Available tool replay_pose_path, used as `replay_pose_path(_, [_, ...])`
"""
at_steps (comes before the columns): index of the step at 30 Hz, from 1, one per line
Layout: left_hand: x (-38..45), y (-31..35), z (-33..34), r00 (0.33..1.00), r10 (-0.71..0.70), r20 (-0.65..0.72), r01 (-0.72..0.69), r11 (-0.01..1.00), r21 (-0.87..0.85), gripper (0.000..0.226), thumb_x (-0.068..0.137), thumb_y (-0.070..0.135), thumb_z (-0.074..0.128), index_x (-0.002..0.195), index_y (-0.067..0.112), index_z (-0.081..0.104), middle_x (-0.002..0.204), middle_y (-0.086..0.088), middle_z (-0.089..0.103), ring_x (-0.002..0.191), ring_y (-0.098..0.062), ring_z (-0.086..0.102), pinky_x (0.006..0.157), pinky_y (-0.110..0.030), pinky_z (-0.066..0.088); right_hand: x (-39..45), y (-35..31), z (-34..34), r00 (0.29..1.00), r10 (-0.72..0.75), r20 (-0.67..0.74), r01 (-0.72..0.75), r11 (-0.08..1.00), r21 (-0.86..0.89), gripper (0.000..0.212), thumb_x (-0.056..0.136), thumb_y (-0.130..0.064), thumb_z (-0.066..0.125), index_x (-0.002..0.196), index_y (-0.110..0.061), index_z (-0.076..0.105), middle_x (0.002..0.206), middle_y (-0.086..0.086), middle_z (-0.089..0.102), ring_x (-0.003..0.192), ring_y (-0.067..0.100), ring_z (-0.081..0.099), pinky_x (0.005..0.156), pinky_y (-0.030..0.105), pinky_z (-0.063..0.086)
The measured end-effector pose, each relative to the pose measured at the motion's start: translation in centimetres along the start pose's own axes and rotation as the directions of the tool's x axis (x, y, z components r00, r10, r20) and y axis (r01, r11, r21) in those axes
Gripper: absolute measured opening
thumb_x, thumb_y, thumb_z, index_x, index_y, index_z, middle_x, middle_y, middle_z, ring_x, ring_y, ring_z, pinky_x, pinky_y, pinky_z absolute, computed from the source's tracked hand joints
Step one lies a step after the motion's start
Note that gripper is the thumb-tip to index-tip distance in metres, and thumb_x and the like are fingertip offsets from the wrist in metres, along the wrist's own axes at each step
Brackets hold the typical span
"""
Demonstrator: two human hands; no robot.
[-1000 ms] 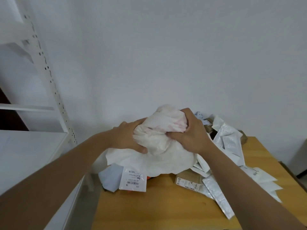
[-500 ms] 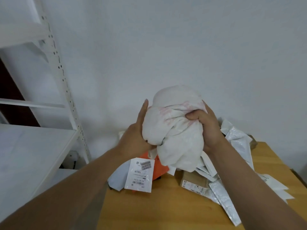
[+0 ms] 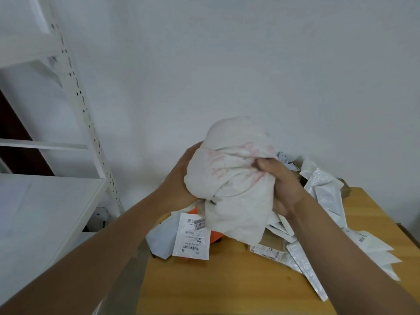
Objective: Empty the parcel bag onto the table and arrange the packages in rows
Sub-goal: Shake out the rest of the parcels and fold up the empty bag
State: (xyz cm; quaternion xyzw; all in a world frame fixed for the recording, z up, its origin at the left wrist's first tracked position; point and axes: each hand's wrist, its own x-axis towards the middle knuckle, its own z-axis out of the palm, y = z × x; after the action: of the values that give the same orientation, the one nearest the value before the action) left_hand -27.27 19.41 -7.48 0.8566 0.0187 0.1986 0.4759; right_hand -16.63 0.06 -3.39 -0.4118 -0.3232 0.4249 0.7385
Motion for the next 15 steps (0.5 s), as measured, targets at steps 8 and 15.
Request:
replay_pose_path(8, [0.4,-0.3,-0.3,0.981,0.130,-0.145,-0.108,0.983,0.146,0.036,0.061,0.051,0.062,0.092,0.031,0.060,0.092,0.009,0.063,0.091,-0.036,0.068,0.079,-0.043,0.054,0.2,0.2,0.1,0.996,-0.083,-0.022,0.075,0.969,-0.233,0.050,0.052,-0.008,0.072,0.101,-0.001,0.071,0.101,0.014,0.073,0.099,0.032,0.069,0.082,0.039,0.055])
replay_pose_path(15, [0.7,-1.8,-0.4,0.927,0.301,-0.225,-0.151,0.846,0.511,0.040,0.072,0.037,0.057,0.103,0.014,0.045,0.086,-0.023,0.067,0.080,-0.025,0.058,0.058,-0.043,0.059,-0.7,-0.6,0.5,0.987,-0.158,0.032,0.150,0.831,-0.536,0.061,0.049,-0.017,0.076,0.108,-0.011,0.063,0.102,0.006,0.073,0.101,0.027,0.068,0.081,0.038,0.055])
